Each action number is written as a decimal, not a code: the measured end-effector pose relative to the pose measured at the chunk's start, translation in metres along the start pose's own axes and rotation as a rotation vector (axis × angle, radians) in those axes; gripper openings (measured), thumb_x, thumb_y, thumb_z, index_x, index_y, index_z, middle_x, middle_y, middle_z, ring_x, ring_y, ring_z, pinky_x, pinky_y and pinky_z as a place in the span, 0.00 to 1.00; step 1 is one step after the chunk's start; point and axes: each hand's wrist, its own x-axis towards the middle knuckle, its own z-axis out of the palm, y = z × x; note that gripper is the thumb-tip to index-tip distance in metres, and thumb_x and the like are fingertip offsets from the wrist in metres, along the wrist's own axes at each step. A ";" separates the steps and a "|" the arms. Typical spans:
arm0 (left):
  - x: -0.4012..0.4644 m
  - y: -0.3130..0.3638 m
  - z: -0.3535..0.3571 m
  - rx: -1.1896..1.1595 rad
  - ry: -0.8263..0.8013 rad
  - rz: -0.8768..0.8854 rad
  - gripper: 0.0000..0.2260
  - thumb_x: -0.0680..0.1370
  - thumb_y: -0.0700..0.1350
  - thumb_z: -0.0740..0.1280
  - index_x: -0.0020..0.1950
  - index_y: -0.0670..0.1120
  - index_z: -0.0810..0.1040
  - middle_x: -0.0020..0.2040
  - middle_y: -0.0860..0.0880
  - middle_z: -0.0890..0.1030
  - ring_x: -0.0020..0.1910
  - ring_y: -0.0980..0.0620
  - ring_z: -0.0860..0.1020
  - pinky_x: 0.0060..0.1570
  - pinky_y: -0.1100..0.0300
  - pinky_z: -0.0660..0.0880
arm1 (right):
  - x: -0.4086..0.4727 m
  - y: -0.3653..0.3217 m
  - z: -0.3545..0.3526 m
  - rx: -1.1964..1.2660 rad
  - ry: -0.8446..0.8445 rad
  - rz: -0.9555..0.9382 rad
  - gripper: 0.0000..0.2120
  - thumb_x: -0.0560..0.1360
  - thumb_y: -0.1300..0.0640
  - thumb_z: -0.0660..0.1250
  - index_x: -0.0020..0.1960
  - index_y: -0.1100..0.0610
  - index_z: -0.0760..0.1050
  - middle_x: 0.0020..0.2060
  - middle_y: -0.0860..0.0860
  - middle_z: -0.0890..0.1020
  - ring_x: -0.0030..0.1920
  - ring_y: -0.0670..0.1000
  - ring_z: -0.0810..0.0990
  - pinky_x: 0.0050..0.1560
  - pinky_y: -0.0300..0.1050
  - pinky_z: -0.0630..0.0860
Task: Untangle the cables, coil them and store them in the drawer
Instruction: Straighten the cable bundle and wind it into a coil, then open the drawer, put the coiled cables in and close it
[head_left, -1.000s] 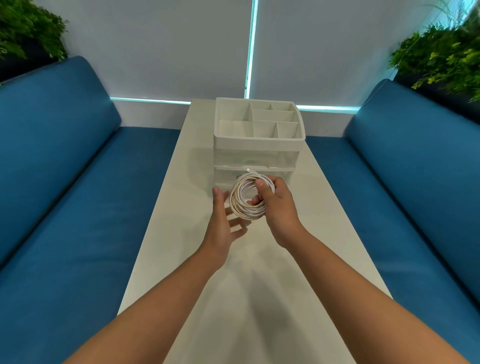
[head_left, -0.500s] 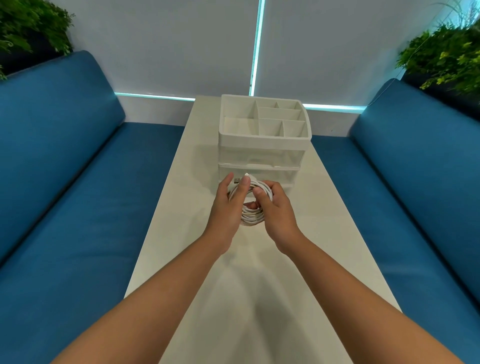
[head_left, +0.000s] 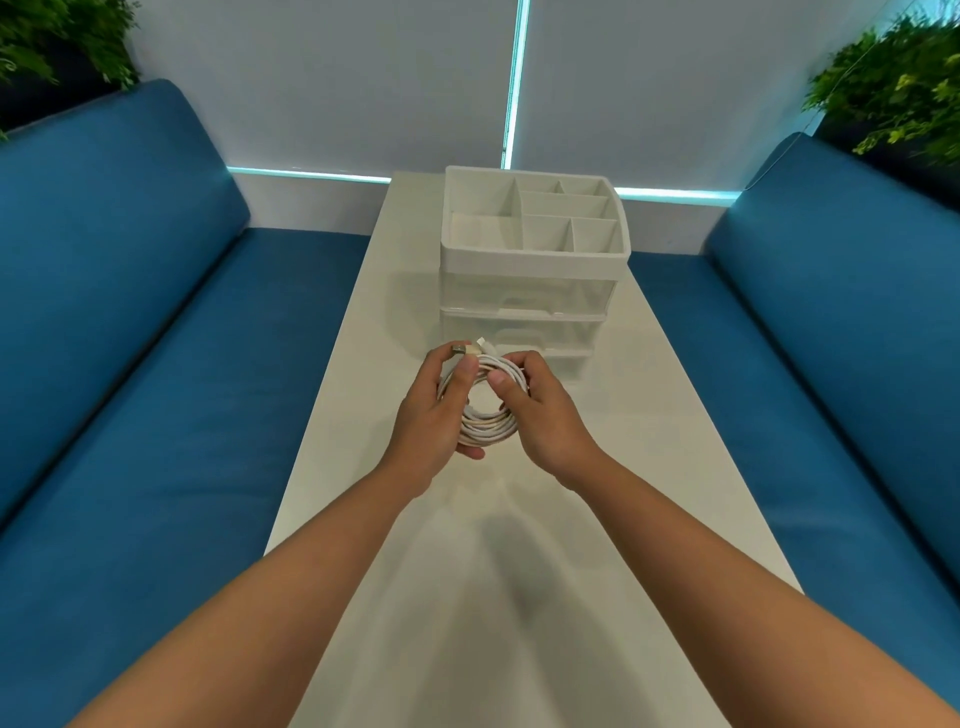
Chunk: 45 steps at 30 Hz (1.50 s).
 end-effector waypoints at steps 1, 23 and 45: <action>0.001 -0.001 -0.001 0.020 0.010 0.008 0.13 0.81 0.59 0.59 0.63 0.59 0.73 0.49 0.52 0.78 0.36 0.57 0.81 0.29 0.54 0.80 | 0.000 0.001 0.000 -0.013 0.006 0.000 0.11 0.80 0.49 0.62 0.57 0.56 0.73 0.44 0.45 0.78 0.41 0.41 0.75 0.42 0.35 0.71; 0.005 -0.006 -0.001 0.123 -0.161 0.011 0.18 0.82 0.56 0.57 0.71 0.69 0.63 0.51 0.55 0.77 0.41 0.58 0.80 0.31 0.53 0.81 | 0.015 0.024 -0.026 -0.283 -0.118 -0.157 0.16 0.82 0.51 0.55 0.68 0.45 0.73 0.49 0.56 0.78 0.50 0.43 0.74 0.46 0.30 0.70; 0.010 -0.020 -0.011 0.117 -0.030 0.046 0.12 0.83 0.54 0.57 0.64 0.57 0.73 0.47 0.51 0.76 0.42 0.53 0.77 0.27 0.54 0.79 | 0.023 0.029 -0.007 -0.072 -0.055 -0.034 0.15 0.82 0.50 0.58 0.66 0.50 0.74 0.49 0.48 0.81 0.43 0.44 0.79 0.40 0.37 0.76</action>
